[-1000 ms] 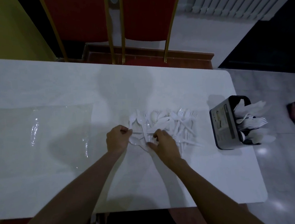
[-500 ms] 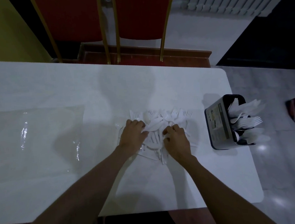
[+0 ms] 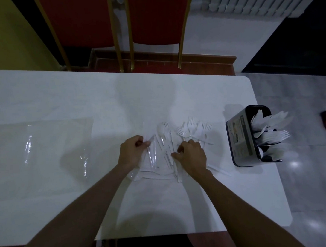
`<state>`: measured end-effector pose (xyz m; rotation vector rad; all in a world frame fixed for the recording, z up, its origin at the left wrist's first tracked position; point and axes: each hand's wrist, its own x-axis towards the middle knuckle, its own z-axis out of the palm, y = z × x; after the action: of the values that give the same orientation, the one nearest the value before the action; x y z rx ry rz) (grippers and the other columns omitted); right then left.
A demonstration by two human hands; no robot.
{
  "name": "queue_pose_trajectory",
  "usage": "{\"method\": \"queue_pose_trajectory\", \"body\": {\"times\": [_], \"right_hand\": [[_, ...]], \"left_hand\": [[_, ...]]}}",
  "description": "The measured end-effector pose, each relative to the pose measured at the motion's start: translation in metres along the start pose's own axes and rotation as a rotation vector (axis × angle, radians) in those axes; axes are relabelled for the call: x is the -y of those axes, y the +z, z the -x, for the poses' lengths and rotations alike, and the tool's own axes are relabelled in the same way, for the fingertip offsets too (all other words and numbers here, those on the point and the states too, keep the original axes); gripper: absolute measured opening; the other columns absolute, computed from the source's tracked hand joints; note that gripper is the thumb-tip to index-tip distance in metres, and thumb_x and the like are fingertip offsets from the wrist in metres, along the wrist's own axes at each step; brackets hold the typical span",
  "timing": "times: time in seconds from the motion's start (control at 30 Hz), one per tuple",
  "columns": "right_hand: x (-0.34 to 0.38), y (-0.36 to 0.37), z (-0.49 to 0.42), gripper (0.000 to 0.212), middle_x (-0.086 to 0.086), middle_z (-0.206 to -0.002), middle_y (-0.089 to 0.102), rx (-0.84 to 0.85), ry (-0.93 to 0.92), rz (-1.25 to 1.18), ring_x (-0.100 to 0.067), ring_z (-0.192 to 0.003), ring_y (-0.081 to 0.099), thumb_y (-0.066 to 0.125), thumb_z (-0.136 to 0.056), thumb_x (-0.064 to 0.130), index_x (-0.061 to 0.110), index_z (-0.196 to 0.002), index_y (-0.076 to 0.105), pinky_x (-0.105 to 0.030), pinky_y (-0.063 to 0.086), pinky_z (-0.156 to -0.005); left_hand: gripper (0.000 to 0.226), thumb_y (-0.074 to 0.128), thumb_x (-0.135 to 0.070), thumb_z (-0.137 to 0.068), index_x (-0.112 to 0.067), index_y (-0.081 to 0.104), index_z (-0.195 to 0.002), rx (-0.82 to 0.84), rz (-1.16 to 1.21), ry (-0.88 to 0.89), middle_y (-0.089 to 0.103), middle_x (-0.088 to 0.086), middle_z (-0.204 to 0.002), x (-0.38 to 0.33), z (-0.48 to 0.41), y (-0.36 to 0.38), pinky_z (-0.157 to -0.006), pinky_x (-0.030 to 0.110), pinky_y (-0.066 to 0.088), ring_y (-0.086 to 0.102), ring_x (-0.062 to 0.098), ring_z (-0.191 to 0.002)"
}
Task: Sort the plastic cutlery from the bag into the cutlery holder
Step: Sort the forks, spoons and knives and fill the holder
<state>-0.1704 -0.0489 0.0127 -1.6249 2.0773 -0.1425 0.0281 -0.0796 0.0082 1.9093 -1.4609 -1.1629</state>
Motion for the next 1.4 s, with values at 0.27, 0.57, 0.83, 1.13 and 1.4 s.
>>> {"method": "queue_pose_trajectory", "body": {"times": [0.27,0.57,0.83,1.13,1.4], "right_hand": [[-0.008,-0.021,-0.012,0.016,-0.007,-0.083,0.068,0.006,0.278,-0.417,-0.022,-0.08,0.065,0.061,-0.087,0.025,0.01,-0.087,0.056,-0.028,0.046,-0.065],[0.028,0.003,-0.004,0.024,-0.001,-0.08,0.06,0.061,0.057,-0.41,-0.017,-0.074,0.058,0.071,-0.085,0.023,0.007,-0.097,0.058,-0.027,0.048,-0.07],[0.028,0.011,-0.013,0.026,0.001,-0.071,0.049,0.056,0.052,-0.291,-0.016,-0.066,0.05,0.072,-0.082,0.019,0.007,-0.09,0.049,-0.017,0.03,-0.048],[0.036,0.009,-0.013,0.023,0.001,-0.07,0.051,-0.037,0.002,-0.265,-0.008,-0.057,0.046,0.072,-0.084,0.021,0.007,-0.088,0.053,-0.025,0.042,-0.06],[0.041,0.033,-0.014,0.015,-0.009,-0.077,0.056,0.092,0.034,-0.029,-0.015,-0.064,0.051,0.063,-0.089,0.015,0.011,-0.077,0.055,-0.023,0.042,-0.058]], "left_hand": [[0.035,0.064,-0.028,-0.087,-0.011,0.043,-0.065,-0.25,0.269,-0.13,0.051,0.012,-0.066,0.008,-0.005,-0.019,-0.062,0.032,0.045,0.054,0.021,-0.064],[0.026,0.077,-0.026,-0.075,-0.005,0.062,-0.079,-0.133,0.11,-0.212,0.064,0.004,-0.071,0.017,0.009,0.0,-0.067,0.032,0.048,0.059,0.019,-0.066],[0.022,0.074,-0.02,-0.077,-0.003,0.062,-0.083,-0.162,-0.038,-0.189,0.068,0.012,-0.082,0.021,0.011,-0.007,-0.066,0.026,0.038,0.063,0.029,-0.081],[0.025,0.077,-0.026,-0.076,-0.007,0.062,-0.082,-0.015,-0.051,-0.107,0.063,0.001,-0.077,0.011,0.011,0.007,-0.056,0.02,0.041,0.059,0.016,-0.07],[0.025,0.078,-0.015,-0.069,-0.002,0.058,-0.078,0.01,-0.16,-0.081,0.058,0.004,-0.07,0.007,0.013,0.016,-0.057,0.025,0.039,0.055,0.019,-0.063]]}}
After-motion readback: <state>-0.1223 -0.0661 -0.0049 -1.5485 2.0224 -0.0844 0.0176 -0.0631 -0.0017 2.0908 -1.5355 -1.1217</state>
